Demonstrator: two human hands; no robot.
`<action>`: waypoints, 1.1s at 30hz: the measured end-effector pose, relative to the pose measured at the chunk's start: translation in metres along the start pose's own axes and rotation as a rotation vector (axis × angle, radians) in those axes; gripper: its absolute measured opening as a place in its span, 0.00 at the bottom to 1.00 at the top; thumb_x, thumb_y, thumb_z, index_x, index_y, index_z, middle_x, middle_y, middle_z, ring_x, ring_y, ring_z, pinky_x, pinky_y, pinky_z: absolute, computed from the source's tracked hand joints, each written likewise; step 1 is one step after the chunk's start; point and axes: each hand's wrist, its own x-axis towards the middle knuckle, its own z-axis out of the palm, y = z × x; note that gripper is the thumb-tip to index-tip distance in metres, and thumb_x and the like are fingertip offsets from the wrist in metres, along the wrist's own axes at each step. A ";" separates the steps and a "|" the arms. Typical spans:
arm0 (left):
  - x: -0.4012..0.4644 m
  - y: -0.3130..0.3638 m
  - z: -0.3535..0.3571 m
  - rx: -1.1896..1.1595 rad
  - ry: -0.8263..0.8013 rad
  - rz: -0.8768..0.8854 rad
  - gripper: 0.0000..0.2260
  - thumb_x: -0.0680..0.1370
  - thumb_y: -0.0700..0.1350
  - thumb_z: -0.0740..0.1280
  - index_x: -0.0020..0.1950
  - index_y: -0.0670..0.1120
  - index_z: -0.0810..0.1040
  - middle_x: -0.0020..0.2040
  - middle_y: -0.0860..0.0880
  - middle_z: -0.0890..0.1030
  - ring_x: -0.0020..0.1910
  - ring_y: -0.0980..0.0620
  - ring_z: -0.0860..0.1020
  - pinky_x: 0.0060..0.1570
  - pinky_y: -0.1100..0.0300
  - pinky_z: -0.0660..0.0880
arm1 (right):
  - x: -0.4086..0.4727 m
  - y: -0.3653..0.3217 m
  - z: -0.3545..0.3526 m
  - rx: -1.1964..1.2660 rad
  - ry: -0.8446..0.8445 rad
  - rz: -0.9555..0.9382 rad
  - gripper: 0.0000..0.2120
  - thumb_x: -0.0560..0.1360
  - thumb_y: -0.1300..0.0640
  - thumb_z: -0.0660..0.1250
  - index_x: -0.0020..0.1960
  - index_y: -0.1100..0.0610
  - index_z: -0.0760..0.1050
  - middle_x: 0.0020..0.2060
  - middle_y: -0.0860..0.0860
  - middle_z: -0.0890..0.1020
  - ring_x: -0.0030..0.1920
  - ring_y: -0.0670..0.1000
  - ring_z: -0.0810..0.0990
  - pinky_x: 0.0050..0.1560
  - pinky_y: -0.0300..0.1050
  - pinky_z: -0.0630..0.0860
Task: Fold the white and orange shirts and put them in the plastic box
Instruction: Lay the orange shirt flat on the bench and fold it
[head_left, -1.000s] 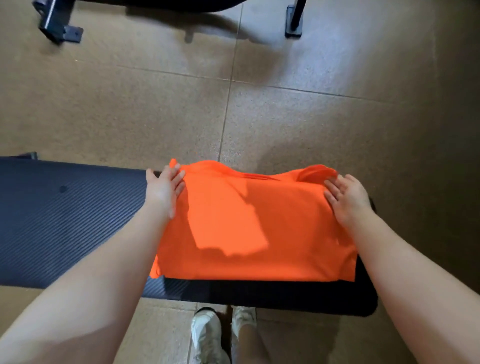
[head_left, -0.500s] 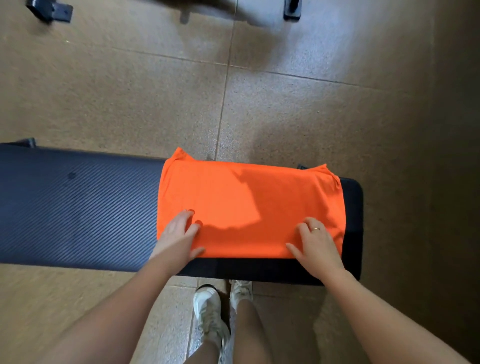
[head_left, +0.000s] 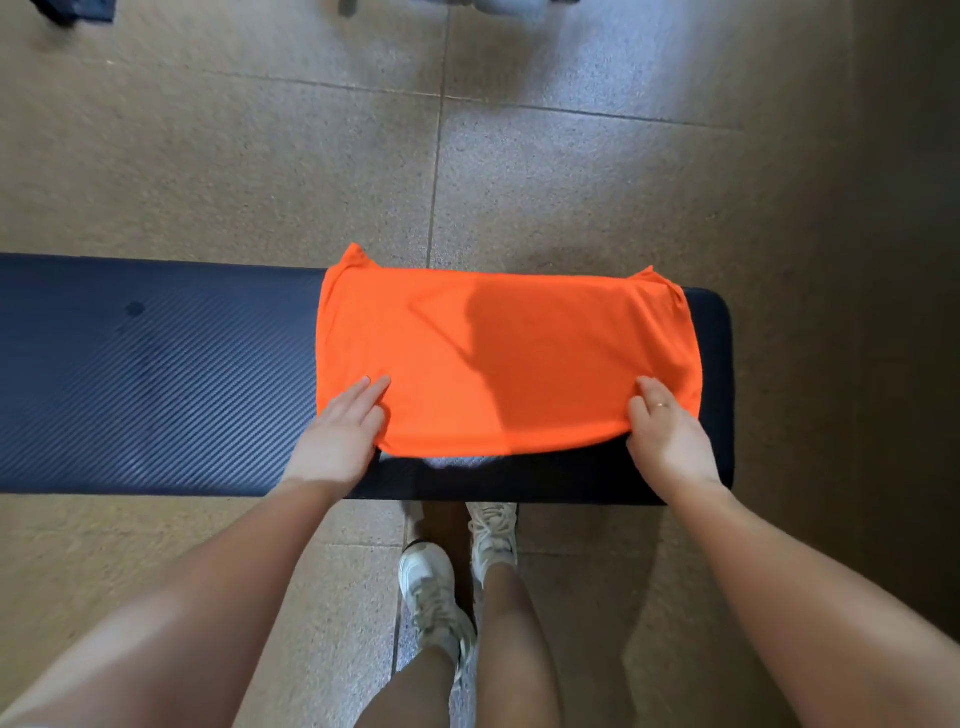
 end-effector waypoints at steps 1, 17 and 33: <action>0.000 0.000 -0.003 -0.052 0.022 -0.015 0.08 0.70 0.30 0.65 0.48 0.36 0.75 0.68 0.38 0.71 0.66 0.35 0.70 0.62 0.42 0.71 | -0.002 -0.001 0.000 -0.019 0.039 0.021 0.18 0.79 0.62 0.50 0.67 0.62 0.67 0.69 0.56 0.69 0.70 0.57 0.65 0.67 0.51 0.63; -0.071 0.041 -0.107 -0.446 0.362 -0.267 0.06 0.76 0.39 0.63 0.53 0.42 0.72 0.46 0.39 0.83 0.45 0.37 0.79 0.46 0.50 0.73 | -0.107 -0.010 -0.077 0.571 0.353 0.150 0.11 0.77 0.66 0.53 0.58 0.60 0.67 0.47 0.66 0.78 0.46 0.64 0.76 0.42 0.49 0.66; -0.231 0.104 -0.137 -0.396 0.285 -0.276 0.12 0.70 0.48 0.73 0.33 0.54 0.70 0.35 0.43 0.80 0.36 0.43 0.76 0.39 0.57 0.68 | -0.247 0.039 -0.093 0.442 0.170 -0.026 0.03 0.74 0.59 0.62 0.42 0.54 0.71 0.45 0.57 0.79 0.49 0.59 0.76 0.48 0.50 0.71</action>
